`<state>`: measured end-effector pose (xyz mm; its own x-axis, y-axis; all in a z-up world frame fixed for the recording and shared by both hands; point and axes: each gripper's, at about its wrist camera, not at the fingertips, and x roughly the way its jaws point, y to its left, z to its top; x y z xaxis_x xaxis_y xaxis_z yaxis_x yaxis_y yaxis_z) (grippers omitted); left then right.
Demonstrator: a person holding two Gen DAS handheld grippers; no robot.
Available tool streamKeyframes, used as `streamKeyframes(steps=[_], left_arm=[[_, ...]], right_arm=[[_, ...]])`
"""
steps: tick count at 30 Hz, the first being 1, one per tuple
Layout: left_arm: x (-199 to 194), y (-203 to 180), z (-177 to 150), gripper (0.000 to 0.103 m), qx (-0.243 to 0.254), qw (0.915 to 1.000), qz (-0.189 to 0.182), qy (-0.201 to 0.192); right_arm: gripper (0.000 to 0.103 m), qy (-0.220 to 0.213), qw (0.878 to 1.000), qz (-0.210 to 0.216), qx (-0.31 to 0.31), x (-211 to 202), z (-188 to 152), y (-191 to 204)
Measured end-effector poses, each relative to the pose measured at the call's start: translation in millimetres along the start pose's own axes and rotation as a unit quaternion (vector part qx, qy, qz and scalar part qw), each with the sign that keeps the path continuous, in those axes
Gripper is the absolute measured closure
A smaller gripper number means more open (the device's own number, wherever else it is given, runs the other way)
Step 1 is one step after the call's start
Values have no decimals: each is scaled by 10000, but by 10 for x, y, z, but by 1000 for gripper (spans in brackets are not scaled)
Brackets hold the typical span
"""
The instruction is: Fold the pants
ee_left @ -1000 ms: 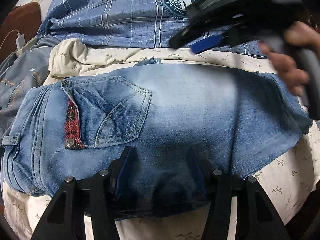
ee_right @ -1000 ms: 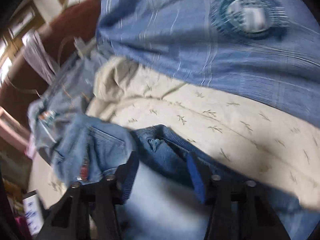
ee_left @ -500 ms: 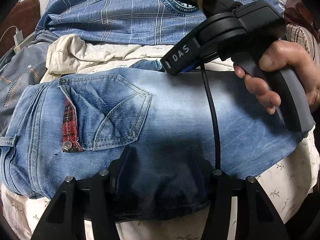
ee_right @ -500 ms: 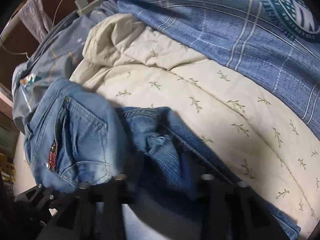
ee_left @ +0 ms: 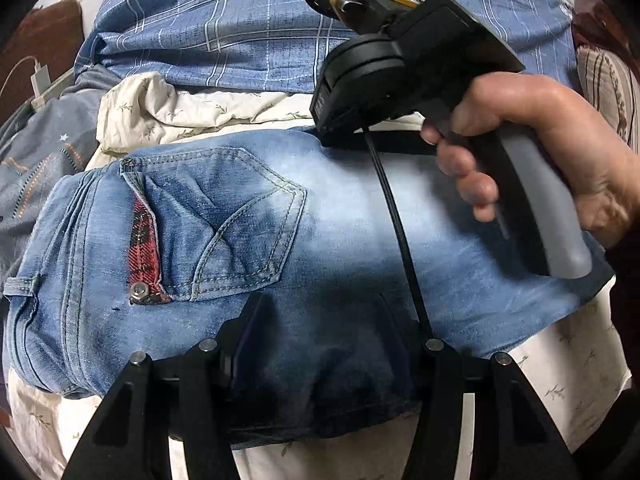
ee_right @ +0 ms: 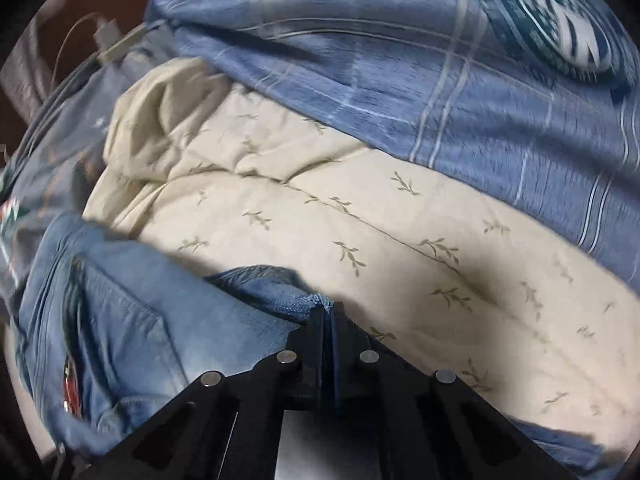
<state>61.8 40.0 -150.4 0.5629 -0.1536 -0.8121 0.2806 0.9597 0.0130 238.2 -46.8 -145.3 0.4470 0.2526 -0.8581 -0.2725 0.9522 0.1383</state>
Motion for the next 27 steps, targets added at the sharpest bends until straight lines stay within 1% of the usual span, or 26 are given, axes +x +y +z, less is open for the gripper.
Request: streamKeyframes(steps=[2,3,4,6,8,10,11,12,14,16,17,19,21,23,24,25,26,27], left_arm=[[11,-26,-24,46,134,9999,75,14],[12,-48,-40,46,243,9996,120,12],[13,-45,-46,45,270,9996,117,12],[3,-6,-51,46,221,9998,13,19],[-15,41,-43,46,93,9999,-101,-10],[-22,49,-31,46,23,9999,-124,-63],[-35,50,-24,46,-29,9998,-144,-114],[-66,48,-12,46,-91,9996,-175,-206],[-111,11,5,46,-106,9991,-178,-356],[-163,-72,17,46,2,9983,-170,-553],[-184,-123,17,46,83,9978,-169,-629],[-209,-260,23,46,265,9967,-164,-748],[-221,-339,39,46,339,9960,-136,-820],[-208,-401,56,45,350,9957,-116,-845],[-188,-438,67,45,334,9960,-116,-822],[-162,-449,81,45,309,9963,-128,-791],[-142,-471,86,45,276,9967,-143,-755],[-113,-498,103,45,233,9971,-147,-713]], right_arm=[[100,-31,9994,168,308,-11,3,-75],[97,-67,9983,336,471,-55,-4,-121],[97,-158,9962,526,673,-151,-23,-181],[97,-393,9907,778,1042,-417,-90,-308],[97,-727,9851,884,1285,-781,-225,-435],[97,-1041,9793,962,1445,-1162,-440,-592],[97,-1194,9753,1003,1565,-1389,-609,-708],[97,-1265,9729,1015,1649,-1534,-720,-794],[97,-1423,9671,977,1870,-1894,-1064,-1003],[97,-1559,9584,1041,2153,-2224,-1450,-1232],[97,-1608,9518,1099,2370,-2372,-1661,-1351],[96,-1664,9412,1148,2708,-2558,-1975,-1518],[88,-1676,9325,1179,2974,-2690,-2298,-1619],[83,-1735,9203,1384,3222,-2748,-2567,-1716],[69,-1783,9084,1569,3442,-2729,-2721,-1744],[55,-1802,9003,1660,3597,-2700,-2800,-1769],[26,-1871,8872,1781,3823,-2663,-2907,-1799],[22,-1986,8679,1992,4096,-2581,-3012,-1811]])
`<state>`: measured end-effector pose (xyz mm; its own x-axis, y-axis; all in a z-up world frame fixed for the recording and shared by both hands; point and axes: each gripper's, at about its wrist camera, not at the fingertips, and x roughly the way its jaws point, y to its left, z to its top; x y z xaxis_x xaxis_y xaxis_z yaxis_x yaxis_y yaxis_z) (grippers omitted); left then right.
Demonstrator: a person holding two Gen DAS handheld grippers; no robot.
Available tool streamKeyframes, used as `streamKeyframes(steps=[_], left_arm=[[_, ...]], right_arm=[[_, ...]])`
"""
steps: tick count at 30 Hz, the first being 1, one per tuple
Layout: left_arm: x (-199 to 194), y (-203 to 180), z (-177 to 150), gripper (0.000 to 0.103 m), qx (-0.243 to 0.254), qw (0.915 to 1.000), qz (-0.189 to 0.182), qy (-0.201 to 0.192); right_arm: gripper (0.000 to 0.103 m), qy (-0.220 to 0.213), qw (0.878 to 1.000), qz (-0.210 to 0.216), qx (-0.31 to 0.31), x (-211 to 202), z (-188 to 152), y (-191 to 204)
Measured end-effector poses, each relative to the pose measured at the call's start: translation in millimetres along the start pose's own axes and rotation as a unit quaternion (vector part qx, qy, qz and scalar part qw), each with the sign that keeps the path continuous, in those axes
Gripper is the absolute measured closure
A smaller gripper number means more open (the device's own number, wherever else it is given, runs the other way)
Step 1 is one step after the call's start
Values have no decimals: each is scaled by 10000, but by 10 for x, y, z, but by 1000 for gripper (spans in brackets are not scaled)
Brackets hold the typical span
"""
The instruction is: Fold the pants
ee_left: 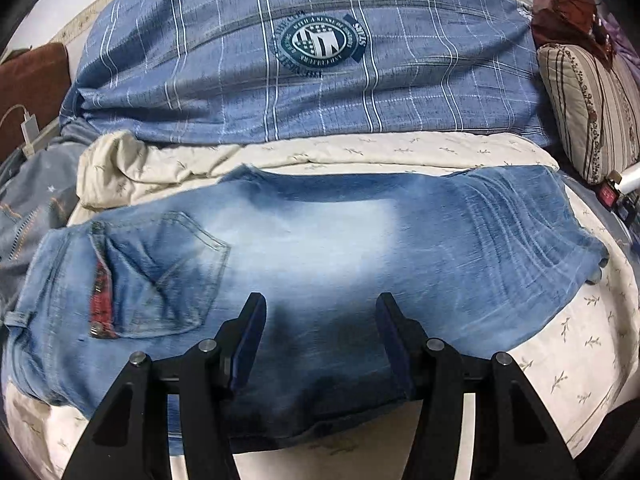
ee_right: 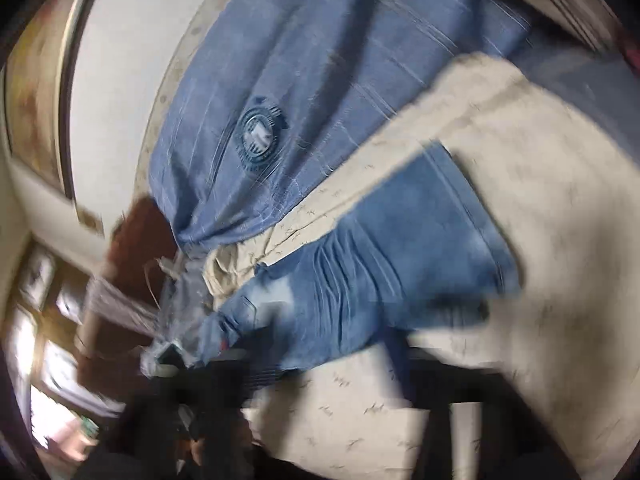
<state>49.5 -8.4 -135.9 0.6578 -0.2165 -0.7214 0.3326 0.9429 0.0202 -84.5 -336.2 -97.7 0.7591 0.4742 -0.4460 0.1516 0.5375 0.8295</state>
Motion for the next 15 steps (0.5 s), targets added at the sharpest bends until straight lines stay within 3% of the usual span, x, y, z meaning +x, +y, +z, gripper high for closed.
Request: streamKeyframes(steps=[5,9,15], left_arm=[[39,-91,7,45,-75,9999,86,47],[29,-85,18,45,-76,10000,7,-11],[108,-49,18,45,-102,9998,-29,177]], right_arm=[[22,-3,9952,311,923,285,-118,-333],[22,-37,9880,63,1541,541,-165,-532],[22,-877,9825,-286,1618,477,-15,-603]])
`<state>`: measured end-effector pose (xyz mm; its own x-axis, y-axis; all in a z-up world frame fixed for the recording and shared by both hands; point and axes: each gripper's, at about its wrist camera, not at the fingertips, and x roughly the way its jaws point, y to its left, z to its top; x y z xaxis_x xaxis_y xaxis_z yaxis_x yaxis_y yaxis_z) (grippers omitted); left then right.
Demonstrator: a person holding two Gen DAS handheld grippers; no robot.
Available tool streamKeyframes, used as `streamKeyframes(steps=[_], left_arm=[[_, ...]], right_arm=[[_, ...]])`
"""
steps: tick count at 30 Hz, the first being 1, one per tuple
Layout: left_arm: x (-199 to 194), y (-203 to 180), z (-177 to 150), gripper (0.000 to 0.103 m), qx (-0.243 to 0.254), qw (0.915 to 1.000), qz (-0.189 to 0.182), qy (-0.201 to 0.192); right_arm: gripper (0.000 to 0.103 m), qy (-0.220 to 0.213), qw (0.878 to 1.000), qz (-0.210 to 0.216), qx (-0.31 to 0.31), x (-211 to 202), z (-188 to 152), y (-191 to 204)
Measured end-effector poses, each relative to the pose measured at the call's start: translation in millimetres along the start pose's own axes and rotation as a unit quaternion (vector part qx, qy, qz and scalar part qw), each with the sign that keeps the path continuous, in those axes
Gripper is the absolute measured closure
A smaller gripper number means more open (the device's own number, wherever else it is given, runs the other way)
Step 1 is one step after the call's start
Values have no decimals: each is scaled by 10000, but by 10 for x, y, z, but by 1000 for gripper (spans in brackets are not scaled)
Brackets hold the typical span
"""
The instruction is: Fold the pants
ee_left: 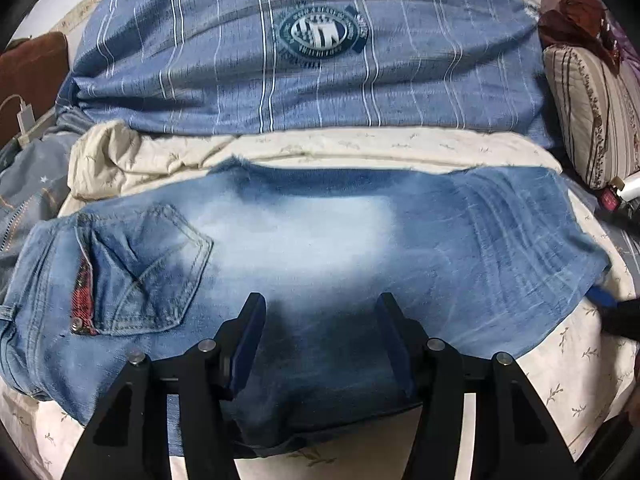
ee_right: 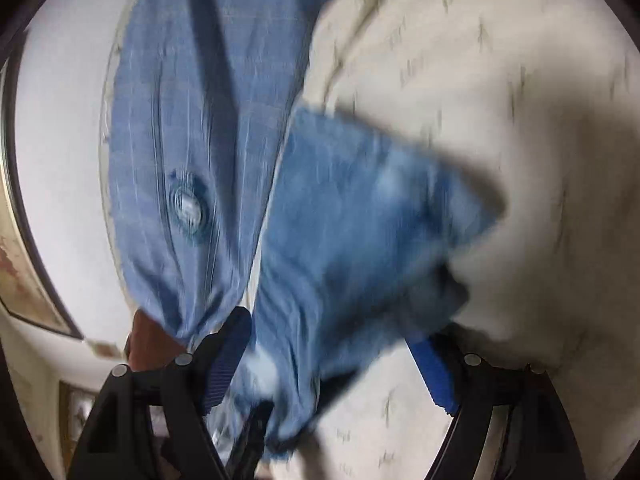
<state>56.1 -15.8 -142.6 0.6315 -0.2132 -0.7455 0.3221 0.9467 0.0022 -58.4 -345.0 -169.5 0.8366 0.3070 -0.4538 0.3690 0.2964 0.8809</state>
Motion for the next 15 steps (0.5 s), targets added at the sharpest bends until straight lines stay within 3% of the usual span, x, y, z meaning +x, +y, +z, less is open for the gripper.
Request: streamKeyframes(steps=[4,5,6,8,15], left_arm=[[109,71,-7,45,-218,9993,-104,300],[117,80,-7,45,-238,9992,-96,310],[115,78,-5,45,-225,9993,-77,295],[112,64,-4,45,-184,9994,-55,278],[112,10,35,44,-101,9998,-41,180]], right_arm=[[24,-30,10000,9,32,116,138,19],[34,-105,9998,-122,-92,130,145,69],[56,-201,9989,-308,-291,131,168,120],[85,-254,9972,-468,-532,114,229,169],[89,-695,9875,-489,-1330,-166,373,502]])
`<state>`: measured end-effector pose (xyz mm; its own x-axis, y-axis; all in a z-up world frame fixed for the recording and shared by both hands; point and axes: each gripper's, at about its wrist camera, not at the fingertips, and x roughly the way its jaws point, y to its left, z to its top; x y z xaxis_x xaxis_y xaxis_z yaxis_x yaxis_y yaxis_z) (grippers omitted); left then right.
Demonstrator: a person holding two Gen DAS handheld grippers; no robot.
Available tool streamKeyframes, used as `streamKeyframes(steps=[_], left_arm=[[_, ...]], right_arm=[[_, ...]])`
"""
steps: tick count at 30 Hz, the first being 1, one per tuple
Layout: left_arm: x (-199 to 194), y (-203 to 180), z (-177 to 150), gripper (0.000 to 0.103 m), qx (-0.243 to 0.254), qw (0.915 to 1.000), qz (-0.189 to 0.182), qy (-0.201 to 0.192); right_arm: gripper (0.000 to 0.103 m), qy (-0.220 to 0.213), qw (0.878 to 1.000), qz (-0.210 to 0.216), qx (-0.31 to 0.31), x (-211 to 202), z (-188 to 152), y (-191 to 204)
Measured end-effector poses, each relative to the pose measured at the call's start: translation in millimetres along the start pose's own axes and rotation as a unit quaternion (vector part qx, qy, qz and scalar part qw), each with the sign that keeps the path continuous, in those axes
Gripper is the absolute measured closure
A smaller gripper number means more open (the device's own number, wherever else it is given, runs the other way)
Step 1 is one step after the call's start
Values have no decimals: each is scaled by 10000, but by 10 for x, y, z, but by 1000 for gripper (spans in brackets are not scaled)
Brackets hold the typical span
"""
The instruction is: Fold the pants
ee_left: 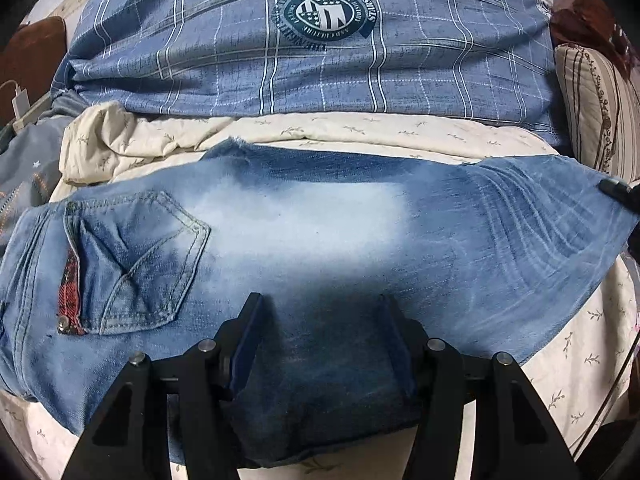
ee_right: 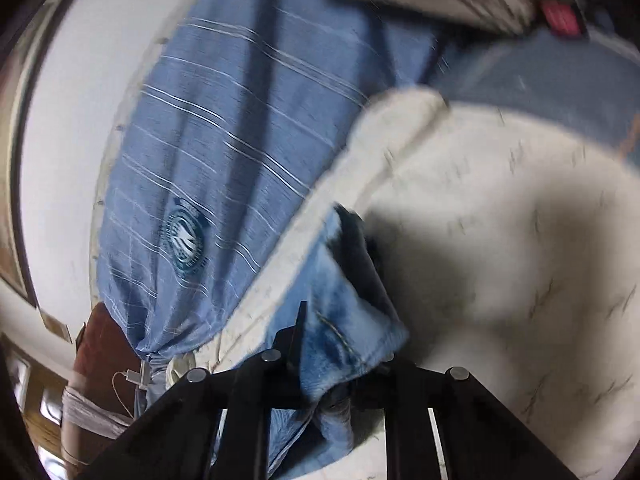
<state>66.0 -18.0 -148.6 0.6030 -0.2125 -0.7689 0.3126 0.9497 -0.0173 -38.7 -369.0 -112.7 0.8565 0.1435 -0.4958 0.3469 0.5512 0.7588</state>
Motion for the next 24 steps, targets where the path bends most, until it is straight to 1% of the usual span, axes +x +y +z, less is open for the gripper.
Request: streamKeyframes(steps=[1,3,4,5,6,7,8,9,10,11,12,13,14,15,16,17,18,19,20,21,24], left_arm=[[10,-13,0,44,36,10000,20,17],[63,-53,-17,41,163,9997,88,137],[74,-72,-29,41,223,9995,136,163],[63,-86,-35,40,270,9994,165,141],[50,-89,-35,40,277,9994,151,121],[39,-79,-32,40,260,9995,122,104],[26,-64,-25,40,218,9997,104,82],[3,-36,-13,40,129,9999,98,28],[-40,-1,5,40,12,9999,63,-82],[-75,18,19,40,-58,9998,30,-173],[-132,38,37,39,-120,9994,-4,-326],[-155,30,43,38,-120,9992,-12,-394],[-168,4,45,34,-62,9990,-20,-448],[-153,-28,41,34,10,9991,-2,-422],[-118,-70,34,34,98,9994,25,-344],[-65,-105,23,34,175,9996,40,-212],[-7,-121,11,34,198,9998,47,-55],[39,-115,4,34,176,9998,80,72],[61,-97,-2,34,139,9997,113,136],[64,-55,4,34,51,9998,105,159],[14,68,36,34,-187,9998,76,96]], right_arm=[[89,6,9999,-142,-68,12,-5,-19],[89,57,9991,-407,-108,87,-22,-98],[88,217,9986,-487,47,153,-39,-213],[85,337,9981,-465,244,192,-35,-291],[84,496,9961,-314,655,230,-42,-430],[83,579,9941,-187,894,237,-39,-518],[78,662,9915,-21,1117,251,-33,-566],[62,711,9896,174,1240,252,-32,-592],[49,704,9889,346,1259,237,-41,-581],[30,662,9892,449,1225,217,-54,-555],[28,627,9905,491,1124,198,-74,-505],[28,642,9920,446,987,204,-98,-453],[28,675,9934,375,853,229,-124,-422],[28,716,9941,306,753,271,-147,-401],[30,751,9944,288,685,312,-177,-370],[42,737,9951,237,616,328,-186,-348],[68,720,9963,91,467,348,-192,-315],[80,713,9970,-91,298,359,-192,-284],[86,664,9974,-227,178,351,-192,-254],[89,603,9977,-283,100,336,-196,-209],[92,418,9979,-339,-362,250,-211,61]])
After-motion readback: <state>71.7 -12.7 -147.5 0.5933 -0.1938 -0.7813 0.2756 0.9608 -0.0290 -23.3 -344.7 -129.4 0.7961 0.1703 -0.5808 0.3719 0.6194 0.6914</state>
